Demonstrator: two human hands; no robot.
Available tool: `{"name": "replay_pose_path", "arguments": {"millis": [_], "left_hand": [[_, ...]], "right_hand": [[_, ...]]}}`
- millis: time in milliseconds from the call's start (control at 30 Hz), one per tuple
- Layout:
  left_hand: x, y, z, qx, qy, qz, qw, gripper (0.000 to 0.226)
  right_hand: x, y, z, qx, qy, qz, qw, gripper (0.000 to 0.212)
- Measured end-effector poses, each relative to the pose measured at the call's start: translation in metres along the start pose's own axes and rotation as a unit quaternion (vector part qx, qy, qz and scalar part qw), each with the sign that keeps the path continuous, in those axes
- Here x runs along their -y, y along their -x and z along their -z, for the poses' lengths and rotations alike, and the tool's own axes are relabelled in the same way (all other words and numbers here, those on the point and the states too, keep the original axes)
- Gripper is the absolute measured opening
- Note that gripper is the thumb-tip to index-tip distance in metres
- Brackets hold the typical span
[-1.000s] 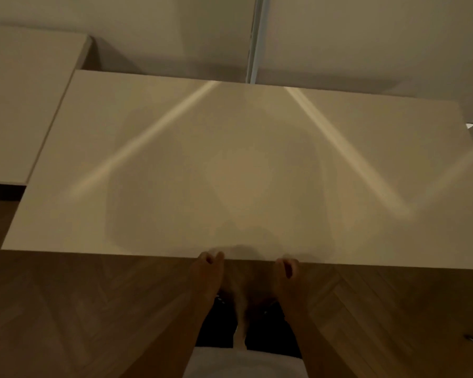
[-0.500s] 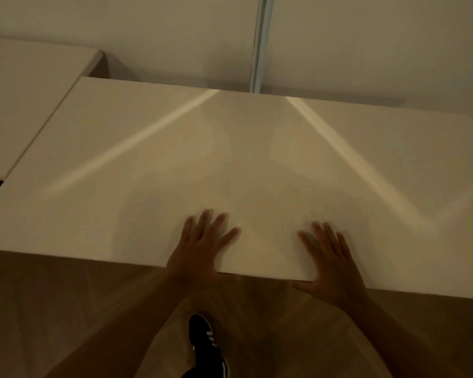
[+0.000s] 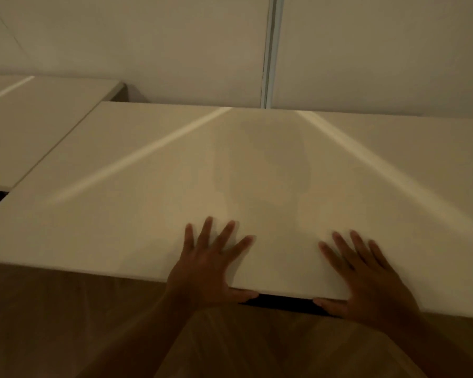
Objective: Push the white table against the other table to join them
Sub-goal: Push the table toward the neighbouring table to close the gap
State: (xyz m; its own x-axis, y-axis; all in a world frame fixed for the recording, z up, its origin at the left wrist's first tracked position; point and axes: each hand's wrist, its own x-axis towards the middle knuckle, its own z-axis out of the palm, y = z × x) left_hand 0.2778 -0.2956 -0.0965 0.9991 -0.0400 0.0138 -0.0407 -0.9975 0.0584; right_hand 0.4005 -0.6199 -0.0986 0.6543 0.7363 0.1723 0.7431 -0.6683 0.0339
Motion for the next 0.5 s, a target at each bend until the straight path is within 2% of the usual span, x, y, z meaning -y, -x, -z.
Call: {"name": "replay_pose_path", "arguments": {"millis": [67, 200, 500], "left_hand": [[-0.0012, 0.0008, -0.0003, 0.002, 0.01, 0.015, 1.0, 0.108], [-0.0006, 0.0001, -0.0023, 0.007, 0.009, 0.026, 1.0, 0.108], [0.0031, -0.0029, -0.0007, -0.005, -0.003, 0.021, 1.0, 0.109]], "right_hand": [[0.0033, 0.0024, 0.0039, -0.003, 0.003, -0.009, 1.0, 0.1], [0.0055, 0.0053, 0.0079, 0.054, 0.033, -0.05, 0.997, 0.104], [0.0078, 0.0026, 0.0087, 0.036, 0.03, -0.058, 0.997, 0.104]]}}
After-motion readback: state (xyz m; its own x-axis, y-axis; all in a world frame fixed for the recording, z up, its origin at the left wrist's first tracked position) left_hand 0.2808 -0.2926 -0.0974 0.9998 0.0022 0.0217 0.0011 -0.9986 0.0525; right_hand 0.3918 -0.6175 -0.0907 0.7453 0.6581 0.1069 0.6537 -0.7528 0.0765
